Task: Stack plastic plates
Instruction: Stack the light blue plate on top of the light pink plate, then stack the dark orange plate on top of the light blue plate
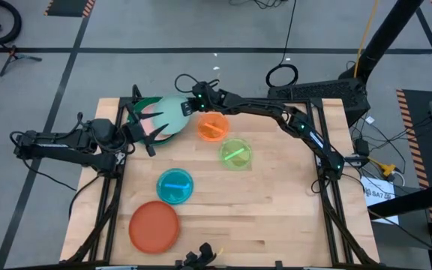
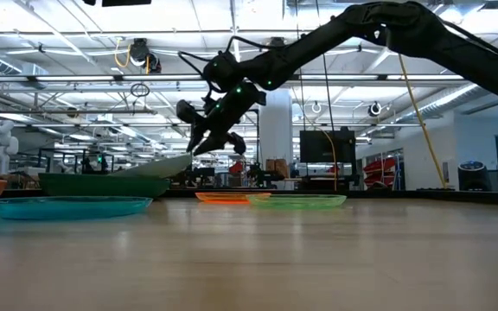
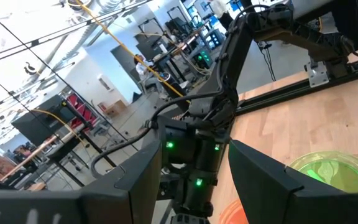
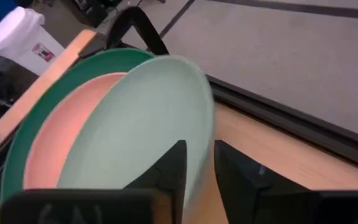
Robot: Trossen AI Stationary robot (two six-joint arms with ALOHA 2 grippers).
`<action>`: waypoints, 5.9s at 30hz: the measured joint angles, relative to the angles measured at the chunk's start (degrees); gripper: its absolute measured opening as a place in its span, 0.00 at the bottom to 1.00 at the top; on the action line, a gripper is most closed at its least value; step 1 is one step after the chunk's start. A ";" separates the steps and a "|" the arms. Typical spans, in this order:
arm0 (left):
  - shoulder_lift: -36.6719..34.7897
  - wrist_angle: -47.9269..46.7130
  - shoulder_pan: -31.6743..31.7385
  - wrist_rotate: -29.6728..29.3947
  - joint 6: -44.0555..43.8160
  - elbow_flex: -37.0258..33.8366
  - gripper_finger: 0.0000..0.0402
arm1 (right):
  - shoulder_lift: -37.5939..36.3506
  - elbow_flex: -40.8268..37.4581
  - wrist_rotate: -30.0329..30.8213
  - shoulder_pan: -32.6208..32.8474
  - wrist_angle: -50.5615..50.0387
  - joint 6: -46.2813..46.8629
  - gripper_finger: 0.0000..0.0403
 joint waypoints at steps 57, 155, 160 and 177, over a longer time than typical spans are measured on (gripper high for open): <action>0.87 -31.46 -0.17 3.94 -48.56 0.00 0.48 | -11.04 -0.09 0.05 32.20 -66.22 -14.23 0.25; 4.24 -37.07 -3.46 8.15 -54.02 -0.31 0.48 | -17.09 -22.29 5.81 26.94 -32.17 -29.35 0.25; 6.21 -39.38 -9.89 15.52 -63.10 -0.31 0.48 | -17.63 -22.31 4.74 28.39 -30.26 -33.08 0.25; 30.71 -48.64 -41.44 23.88 -87.69 -0.28 0.48 | -20.85 -22.33 4.62 31.45 -34.60 -37.87 0.25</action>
